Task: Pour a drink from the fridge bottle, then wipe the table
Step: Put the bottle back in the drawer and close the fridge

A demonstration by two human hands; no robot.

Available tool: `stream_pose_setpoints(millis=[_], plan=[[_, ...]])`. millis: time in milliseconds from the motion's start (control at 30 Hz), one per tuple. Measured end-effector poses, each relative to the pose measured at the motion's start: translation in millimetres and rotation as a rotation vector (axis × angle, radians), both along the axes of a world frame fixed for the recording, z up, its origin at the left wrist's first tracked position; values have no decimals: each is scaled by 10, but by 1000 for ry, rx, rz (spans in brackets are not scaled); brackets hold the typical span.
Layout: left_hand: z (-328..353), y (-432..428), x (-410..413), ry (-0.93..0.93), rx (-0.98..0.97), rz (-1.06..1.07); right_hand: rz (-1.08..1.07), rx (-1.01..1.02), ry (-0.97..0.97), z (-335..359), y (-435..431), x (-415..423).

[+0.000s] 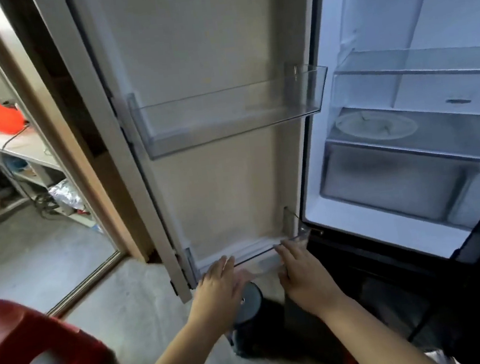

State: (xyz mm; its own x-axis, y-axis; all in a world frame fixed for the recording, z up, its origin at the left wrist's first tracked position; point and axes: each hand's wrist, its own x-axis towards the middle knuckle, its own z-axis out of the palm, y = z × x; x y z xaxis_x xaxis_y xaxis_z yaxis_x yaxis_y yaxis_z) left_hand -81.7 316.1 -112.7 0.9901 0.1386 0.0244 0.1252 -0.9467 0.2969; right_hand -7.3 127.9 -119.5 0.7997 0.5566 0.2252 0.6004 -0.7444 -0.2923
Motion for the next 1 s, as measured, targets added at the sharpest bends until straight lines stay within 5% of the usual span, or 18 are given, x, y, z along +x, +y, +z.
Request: stream_pose_setpoints(millis=[467,767,1000], plan=[[-286,467,-316,48,70,-208,-14,-254,122,-184,708,-350],[-310,538,-446,58,50,-468,-218,-178,61,-164,737,-519],[-244,438,-623,-29,252,-695,-384,-158,131,-108,594,-853]])
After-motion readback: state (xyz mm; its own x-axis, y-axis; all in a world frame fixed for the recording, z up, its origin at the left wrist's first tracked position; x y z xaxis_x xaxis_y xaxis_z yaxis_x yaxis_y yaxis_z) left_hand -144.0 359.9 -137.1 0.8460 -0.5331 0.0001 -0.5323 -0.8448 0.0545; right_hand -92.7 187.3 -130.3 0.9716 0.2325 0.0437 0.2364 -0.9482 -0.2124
